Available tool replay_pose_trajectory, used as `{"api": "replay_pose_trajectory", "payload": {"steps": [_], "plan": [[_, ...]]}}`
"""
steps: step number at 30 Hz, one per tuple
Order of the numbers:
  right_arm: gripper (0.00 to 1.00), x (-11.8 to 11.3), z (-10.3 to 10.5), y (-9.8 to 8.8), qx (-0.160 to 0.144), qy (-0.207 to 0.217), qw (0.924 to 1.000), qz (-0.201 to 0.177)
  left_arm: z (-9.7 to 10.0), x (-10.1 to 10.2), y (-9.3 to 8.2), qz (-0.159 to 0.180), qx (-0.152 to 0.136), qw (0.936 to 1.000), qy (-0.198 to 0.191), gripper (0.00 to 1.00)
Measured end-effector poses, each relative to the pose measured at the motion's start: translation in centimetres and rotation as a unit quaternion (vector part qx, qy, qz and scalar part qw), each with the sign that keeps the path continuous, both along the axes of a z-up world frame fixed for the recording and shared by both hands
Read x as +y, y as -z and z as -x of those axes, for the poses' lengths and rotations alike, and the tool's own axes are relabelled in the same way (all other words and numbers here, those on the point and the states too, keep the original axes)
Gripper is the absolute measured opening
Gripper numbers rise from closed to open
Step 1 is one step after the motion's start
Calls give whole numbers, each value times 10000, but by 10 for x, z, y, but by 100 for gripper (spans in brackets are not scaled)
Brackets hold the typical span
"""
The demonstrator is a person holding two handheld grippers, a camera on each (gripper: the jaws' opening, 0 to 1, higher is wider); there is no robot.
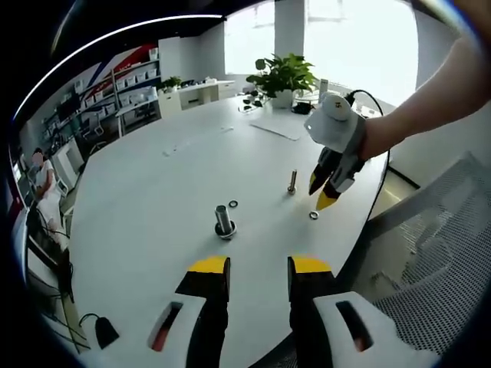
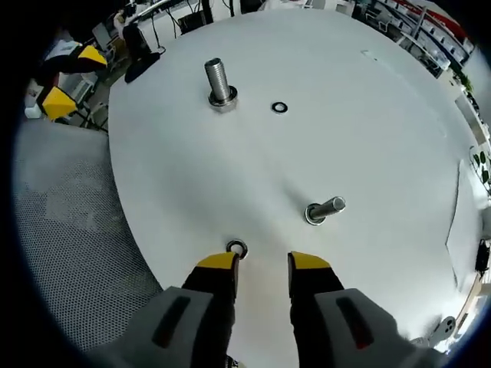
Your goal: Place the washer onto the threaded stud by aligning its center hole with the stud, sliding it down to the base, and recovering from edge contact or off-axis alignment until the washer reaches the visible bottom stop.
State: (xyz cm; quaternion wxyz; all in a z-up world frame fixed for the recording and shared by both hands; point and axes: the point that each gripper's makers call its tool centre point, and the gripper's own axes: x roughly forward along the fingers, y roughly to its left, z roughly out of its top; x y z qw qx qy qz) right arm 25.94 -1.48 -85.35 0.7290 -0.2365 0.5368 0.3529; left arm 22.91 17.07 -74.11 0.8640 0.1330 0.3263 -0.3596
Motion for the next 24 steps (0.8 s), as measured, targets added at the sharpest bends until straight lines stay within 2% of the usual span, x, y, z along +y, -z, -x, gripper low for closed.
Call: {"api": "replay_pose_trajectory", "payload": {"steps": [5, 19, 24], "plan": [[28, 8, 10, 5, 6, -268, 9996, 117, 0, -2, -1, -1, -27, 10000, 47, 28], [26, 5, 6, 14, -28, -395, 9987, 312, 2, -3, 0, -23, -10, 10000, 95, 28], [25, -1, 3, 14, -46, -130, 9996, 260, 2, -5, 0, -11, -12, 9999, 127, 28]]}}
